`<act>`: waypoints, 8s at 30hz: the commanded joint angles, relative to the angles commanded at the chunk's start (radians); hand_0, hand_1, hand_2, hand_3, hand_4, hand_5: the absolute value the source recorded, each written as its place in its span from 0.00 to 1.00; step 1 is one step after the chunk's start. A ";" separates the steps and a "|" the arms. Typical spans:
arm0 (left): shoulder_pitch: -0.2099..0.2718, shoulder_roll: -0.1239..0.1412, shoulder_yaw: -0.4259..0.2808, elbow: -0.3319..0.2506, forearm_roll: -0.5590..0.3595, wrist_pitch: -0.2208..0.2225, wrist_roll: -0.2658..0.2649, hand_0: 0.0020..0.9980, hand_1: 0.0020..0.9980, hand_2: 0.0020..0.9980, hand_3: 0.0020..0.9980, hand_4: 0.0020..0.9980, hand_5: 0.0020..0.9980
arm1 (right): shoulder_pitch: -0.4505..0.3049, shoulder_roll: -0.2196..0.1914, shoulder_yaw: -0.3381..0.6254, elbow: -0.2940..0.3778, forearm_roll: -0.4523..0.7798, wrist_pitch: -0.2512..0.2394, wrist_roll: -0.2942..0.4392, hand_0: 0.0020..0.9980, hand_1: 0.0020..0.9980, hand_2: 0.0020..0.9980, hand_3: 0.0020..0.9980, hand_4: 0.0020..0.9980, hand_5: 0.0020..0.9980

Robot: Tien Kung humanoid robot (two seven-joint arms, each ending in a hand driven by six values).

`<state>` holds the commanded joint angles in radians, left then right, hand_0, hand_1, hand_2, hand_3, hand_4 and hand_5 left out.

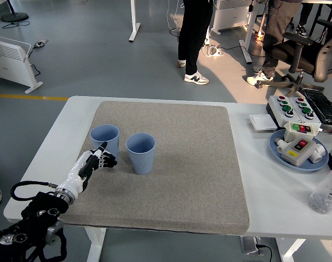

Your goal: Push cup pick cup insert cup

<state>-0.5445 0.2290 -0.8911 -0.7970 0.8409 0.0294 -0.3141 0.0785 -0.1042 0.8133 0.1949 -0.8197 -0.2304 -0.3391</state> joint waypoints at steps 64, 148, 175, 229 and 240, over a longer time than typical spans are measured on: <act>-0.020 0.051 -0.105 -0.155 0.104 0.122 -0.051 0.50 0.52 0.45 0.39 0.64 1.00 | -0.003 -0.003 -0.012 0.007 -0.018 0.001 -0.003 0.53 0.51 0.55 0.55 0.10 0.82; -0.696 0.248 0.132 -0.132 1.111 -0.591 0.257 0.51 0.52 0.51 0.49 0.47 0.00 | -0.020 -0.011 -0.008 0.015 -0.010 -0.012 -0.016 0.53 0.50 0.55 0.55 0.11 0.80; -0.715 0.215 0.232 0.093 1.064 -0.501 0.201 0.51 0.53 0.52 0.50 0.46 0.00 | -0.005 -0.013 -0.023 0.017 0.002 -0.015 -0.014 0.53 0.50 0.55 0.55 0.11 0.80; -0.428 0.292 -0.081 -0.125 0.613 -0.025 0.266 0.78 0.82 0.85 0.83 0.73 0.71 | -0.010 -0.010 -0.011 0.012 0.003 -0.019 -0.011 0.53 0.50 0.55 0.55 0.11 0.80; -0.052 0.330 -0.458 -0.523 0.159 0.065 0.320 0.71 0.72 0.73 0.68 0.64 0.76 | -0.009 -0.007 -0.025 0.006 0.042 -0.024 0.005 0.53 0.50 0.55 0.55 0.11 0.80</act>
<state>-0.5965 0.5589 -1.3490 -1.3195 0.9998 0.0949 0.0064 0.0691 -0.1112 0.7883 0.2011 -0.7776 -0.2539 -0.3346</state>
